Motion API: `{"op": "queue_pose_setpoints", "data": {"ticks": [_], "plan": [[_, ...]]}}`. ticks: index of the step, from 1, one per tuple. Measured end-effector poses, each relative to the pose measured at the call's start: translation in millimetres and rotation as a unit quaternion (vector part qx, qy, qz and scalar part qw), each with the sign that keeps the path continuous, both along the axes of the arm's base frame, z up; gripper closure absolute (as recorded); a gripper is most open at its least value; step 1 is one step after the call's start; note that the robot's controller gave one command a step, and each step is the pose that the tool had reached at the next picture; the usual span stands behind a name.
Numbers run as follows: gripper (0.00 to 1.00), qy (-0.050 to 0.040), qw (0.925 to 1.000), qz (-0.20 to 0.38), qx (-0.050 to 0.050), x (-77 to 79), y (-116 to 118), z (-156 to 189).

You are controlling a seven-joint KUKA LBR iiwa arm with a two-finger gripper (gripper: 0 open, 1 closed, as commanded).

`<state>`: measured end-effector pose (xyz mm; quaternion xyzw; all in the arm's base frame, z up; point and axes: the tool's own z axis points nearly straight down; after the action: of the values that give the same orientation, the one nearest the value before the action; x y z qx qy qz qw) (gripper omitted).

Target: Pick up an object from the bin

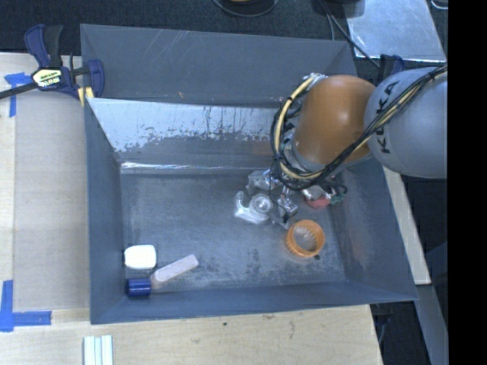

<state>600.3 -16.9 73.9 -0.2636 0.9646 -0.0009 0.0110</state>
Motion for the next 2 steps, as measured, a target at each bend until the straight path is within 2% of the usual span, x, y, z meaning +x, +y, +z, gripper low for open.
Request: {"op": "queue_pose_setpoints", "data": {"ticks": [1, 2], "plan": [[1.0, 0.0, 1.0, 0.0, 0.0, 0.1, 0.0, 0.1], [1.0, -0.0046, 0.9999, 0.011, 0.0, 3.2, -7.8, 70.1]]}}
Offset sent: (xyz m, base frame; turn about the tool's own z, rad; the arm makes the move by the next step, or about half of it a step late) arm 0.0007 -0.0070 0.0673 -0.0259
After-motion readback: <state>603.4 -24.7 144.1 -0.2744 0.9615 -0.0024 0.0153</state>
